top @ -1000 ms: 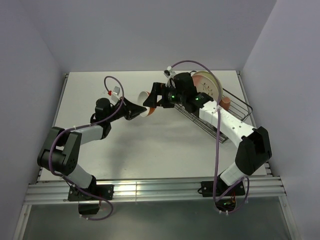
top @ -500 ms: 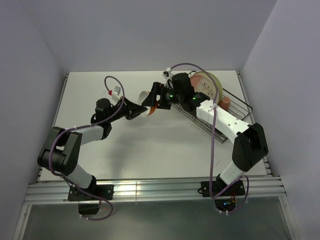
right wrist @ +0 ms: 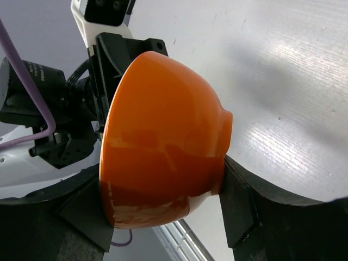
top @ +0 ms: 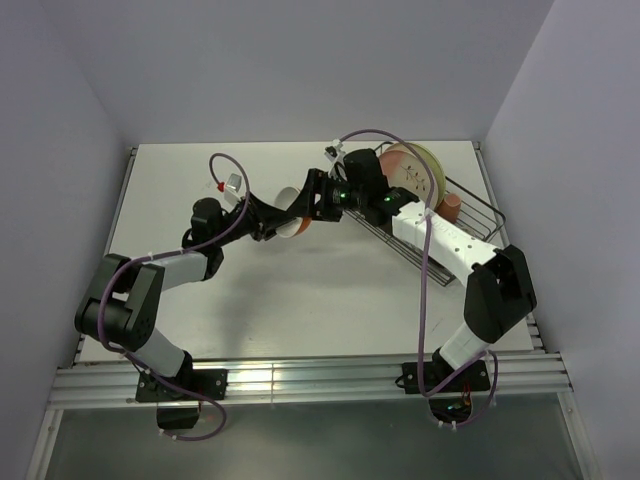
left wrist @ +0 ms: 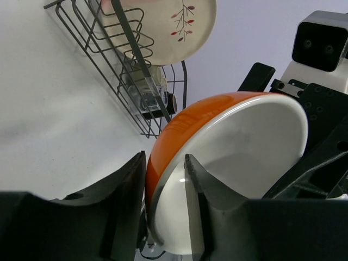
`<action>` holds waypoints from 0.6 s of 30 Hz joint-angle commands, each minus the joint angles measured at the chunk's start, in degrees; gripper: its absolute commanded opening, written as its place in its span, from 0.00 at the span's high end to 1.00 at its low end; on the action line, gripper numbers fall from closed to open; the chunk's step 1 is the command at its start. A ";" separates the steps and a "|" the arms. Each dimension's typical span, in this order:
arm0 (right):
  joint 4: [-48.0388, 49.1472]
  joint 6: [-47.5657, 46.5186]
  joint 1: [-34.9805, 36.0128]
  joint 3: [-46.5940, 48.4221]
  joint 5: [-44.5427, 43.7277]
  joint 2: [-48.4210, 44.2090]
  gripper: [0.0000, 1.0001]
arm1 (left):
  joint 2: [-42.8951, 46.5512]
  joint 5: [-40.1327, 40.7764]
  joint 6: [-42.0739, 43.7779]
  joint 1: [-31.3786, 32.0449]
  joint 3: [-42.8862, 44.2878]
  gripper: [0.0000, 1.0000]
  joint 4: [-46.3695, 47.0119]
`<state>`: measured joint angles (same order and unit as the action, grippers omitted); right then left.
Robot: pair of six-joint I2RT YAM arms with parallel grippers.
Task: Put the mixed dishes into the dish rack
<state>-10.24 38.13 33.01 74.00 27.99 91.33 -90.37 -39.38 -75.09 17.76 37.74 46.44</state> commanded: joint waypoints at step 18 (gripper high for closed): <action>3.65 -2.53 -2.25 -0.17 1.19 -1.94 0.72 | 5.37 0.18 7.75 0.08 2.78 0.37 -6.17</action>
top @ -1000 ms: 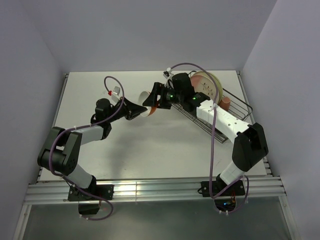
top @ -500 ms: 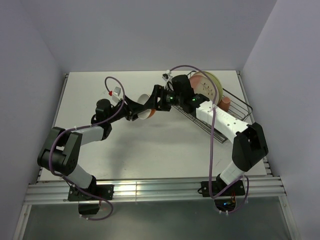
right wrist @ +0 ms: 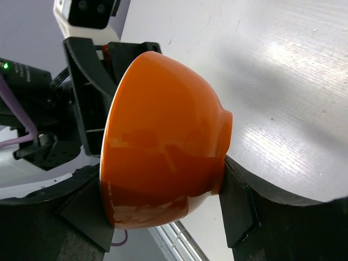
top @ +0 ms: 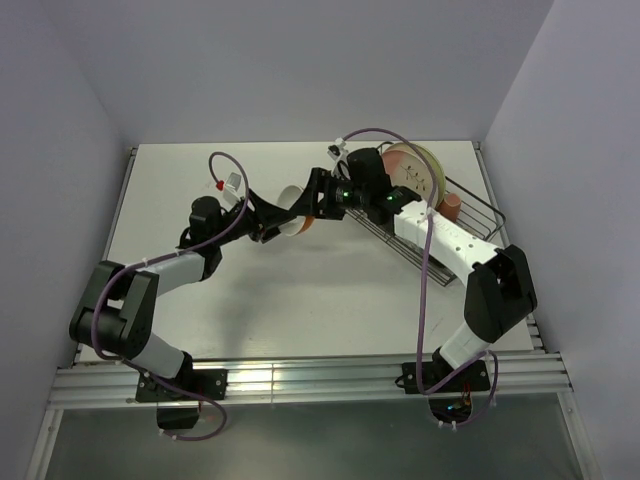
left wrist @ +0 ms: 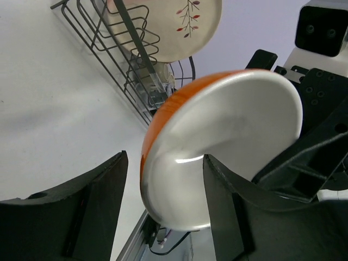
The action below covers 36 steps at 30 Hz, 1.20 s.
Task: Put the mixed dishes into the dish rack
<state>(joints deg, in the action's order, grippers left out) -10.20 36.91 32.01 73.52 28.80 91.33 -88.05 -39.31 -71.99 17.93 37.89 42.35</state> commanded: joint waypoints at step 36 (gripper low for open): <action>-6.94 -11.25 -19.52 -0.22 5.39 -8.45 0.80 | 22.04 0.37 15.12 -14.15 -1.94 0.34 -21.78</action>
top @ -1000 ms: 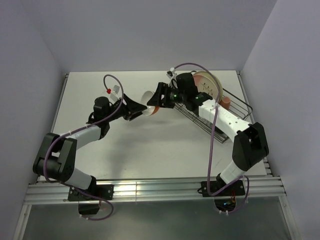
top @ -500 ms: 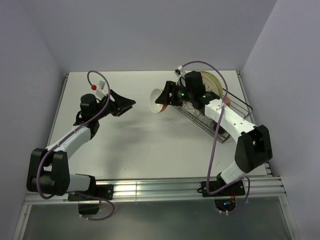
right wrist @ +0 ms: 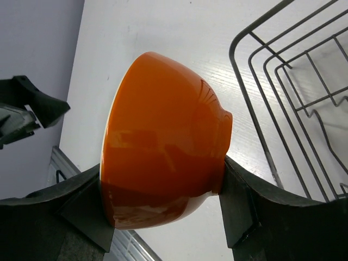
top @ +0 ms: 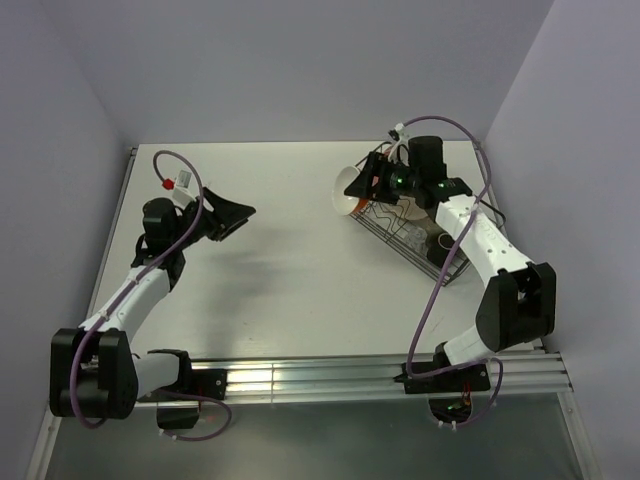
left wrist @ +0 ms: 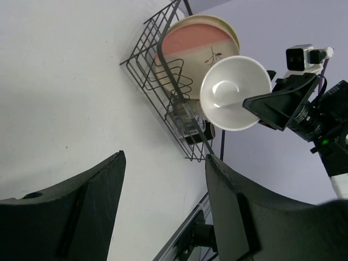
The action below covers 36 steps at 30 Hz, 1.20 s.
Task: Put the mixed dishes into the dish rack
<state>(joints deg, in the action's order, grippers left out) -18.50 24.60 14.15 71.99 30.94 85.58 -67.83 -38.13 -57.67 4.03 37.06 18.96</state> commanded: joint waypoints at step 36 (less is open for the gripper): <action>-15.77 -34.79 -8.97 14.67 -12.92 4.86 0.83 | 2.44 -0.54 3.27 -0.69 -2.69 0.34 -1.29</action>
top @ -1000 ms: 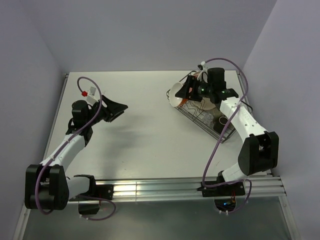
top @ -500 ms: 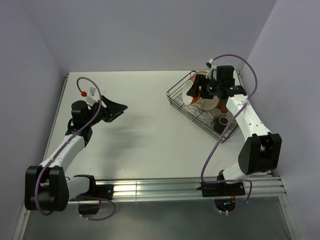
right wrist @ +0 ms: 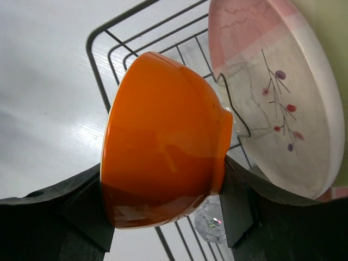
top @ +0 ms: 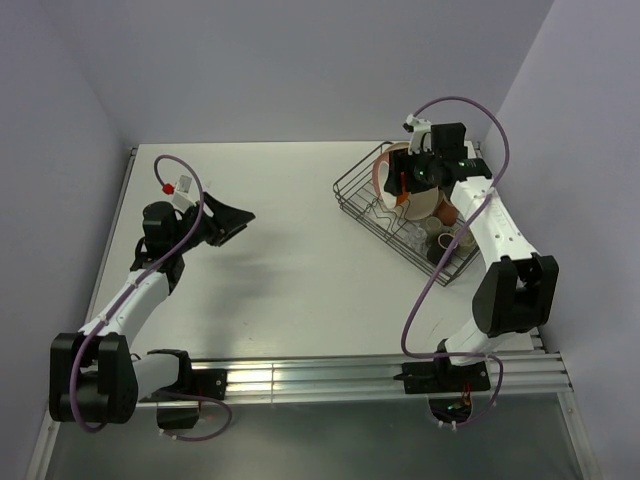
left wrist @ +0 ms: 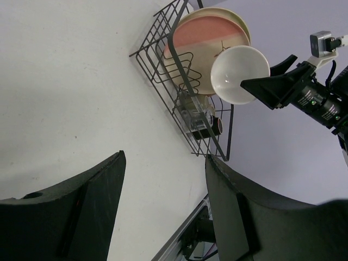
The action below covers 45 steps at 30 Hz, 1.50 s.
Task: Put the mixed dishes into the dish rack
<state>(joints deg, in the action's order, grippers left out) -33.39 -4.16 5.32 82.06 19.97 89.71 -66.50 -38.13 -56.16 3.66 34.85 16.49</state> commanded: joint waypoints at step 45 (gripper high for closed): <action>5.34 -39.51 5.31 -2.78 -14.69 5.12 0.83 | 1.20 -0.81 2.20 -1.29 -2.42 0.34 1.79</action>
<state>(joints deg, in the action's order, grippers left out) -31.90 -40.40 10.76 79.88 8.71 95.18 -66.46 -38.13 -55.13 2.68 32.08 16.23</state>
